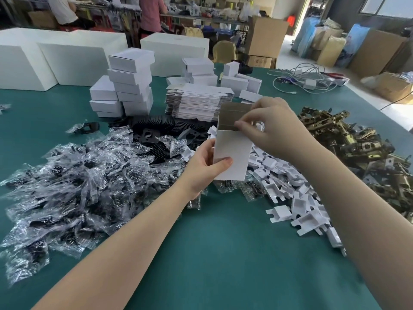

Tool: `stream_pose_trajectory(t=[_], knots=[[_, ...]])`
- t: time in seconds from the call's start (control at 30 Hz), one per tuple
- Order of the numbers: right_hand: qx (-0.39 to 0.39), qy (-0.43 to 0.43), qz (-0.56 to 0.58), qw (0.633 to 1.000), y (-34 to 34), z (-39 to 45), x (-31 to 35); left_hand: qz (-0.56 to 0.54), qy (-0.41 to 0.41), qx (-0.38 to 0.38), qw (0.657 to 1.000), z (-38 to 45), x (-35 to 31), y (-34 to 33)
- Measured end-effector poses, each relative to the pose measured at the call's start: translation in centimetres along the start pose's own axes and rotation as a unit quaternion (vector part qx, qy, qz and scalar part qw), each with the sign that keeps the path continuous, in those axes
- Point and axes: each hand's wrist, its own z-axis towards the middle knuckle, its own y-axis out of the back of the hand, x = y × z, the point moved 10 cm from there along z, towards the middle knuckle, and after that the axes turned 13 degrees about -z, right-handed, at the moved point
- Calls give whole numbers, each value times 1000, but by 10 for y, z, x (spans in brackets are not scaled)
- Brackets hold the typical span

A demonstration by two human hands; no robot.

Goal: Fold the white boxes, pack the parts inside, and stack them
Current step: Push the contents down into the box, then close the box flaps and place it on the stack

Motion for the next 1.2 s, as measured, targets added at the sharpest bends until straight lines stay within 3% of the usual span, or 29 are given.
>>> stream_pose_trajectory(t=[0.07, 0.13, 0.27, 0.37, 0.5, 0.67, 0.83, 0.97, 1.2], knots=[[-33, -28, 34, 998, 1, -5, -4, -6, -7, -9, 1000, 0, -2, 2], [-73, -114, 157, 978, -4, -17, -22, 1, -17, -18, 1000, 0, -4, 3], [45, -192, 318, 927, -68, -46, -25, 16, -19, -26, 999, 0, -5, 3], [25, -202, 372, 906, -94, -62, -22, 27, -2, -15, 1000, -1, -5, 0], [-42, -211, 408, 887, -105, -71, -20, 61, -34, -14, 997, -4, -11, -4], [-88, -205, 369, 902, -104, -79, -23, 166, -70, 17, 984, -7, -13, -15], [-89, -220, 350, 906, -107, -89, -31, 242, -114, -15, 964, -10, -13, -16], [-83, -216, 346, 909, -106, -88, -28, 333, -162, -47, 928, -12, -25, -17], [-149, -185, 369, 898, -76, -78, -21, 333, -186, -82, 921, -12, -49, -16]])
